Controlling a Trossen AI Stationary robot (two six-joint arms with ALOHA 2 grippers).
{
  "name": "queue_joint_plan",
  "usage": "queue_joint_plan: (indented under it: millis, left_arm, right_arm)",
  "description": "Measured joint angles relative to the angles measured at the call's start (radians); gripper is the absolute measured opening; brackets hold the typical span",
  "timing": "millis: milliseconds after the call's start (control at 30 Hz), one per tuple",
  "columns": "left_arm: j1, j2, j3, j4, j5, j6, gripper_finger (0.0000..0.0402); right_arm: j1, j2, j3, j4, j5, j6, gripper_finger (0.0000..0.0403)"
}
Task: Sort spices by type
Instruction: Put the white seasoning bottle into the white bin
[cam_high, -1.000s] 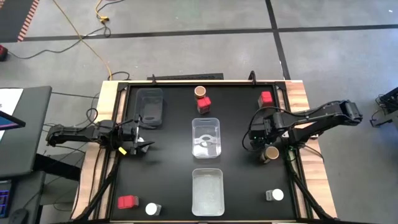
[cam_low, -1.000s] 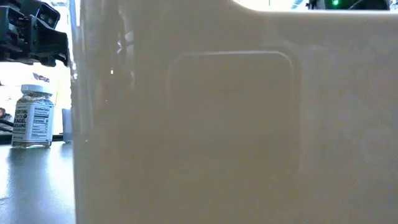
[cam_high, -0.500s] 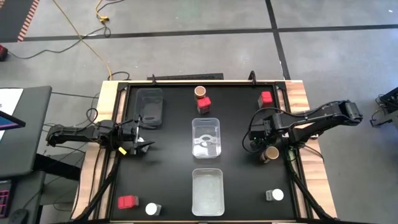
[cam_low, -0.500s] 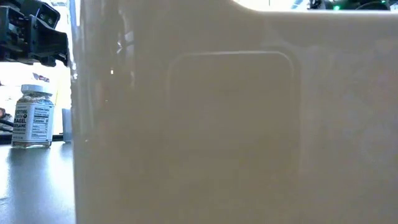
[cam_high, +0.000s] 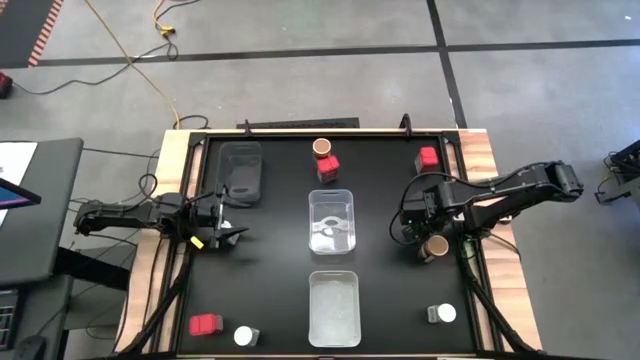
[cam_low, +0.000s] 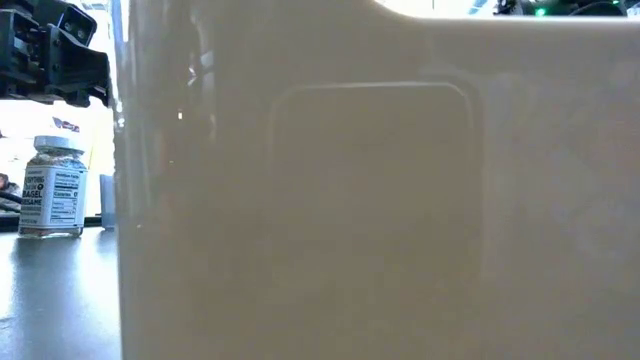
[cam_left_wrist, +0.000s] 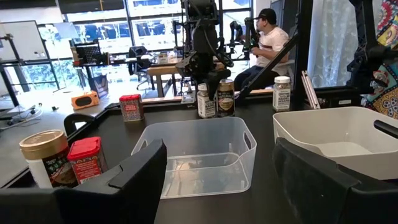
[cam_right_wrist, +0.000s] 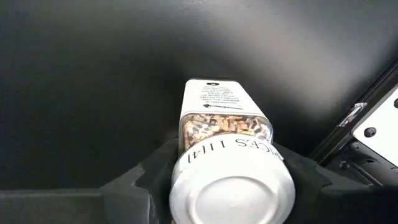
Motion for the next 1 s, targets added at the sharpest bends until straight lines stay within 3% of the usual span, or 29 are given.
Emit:
queue_joint_plan:
  millis: [1000]
  left_arm:
    - [0.0, 0.0, 0.0, 0.0, 0.0, 0.0, 0.0282]
  right_arm:
    - [-0.014, 0.0, 0.0, 0.002, -0.033, -0.115, 0.0229]
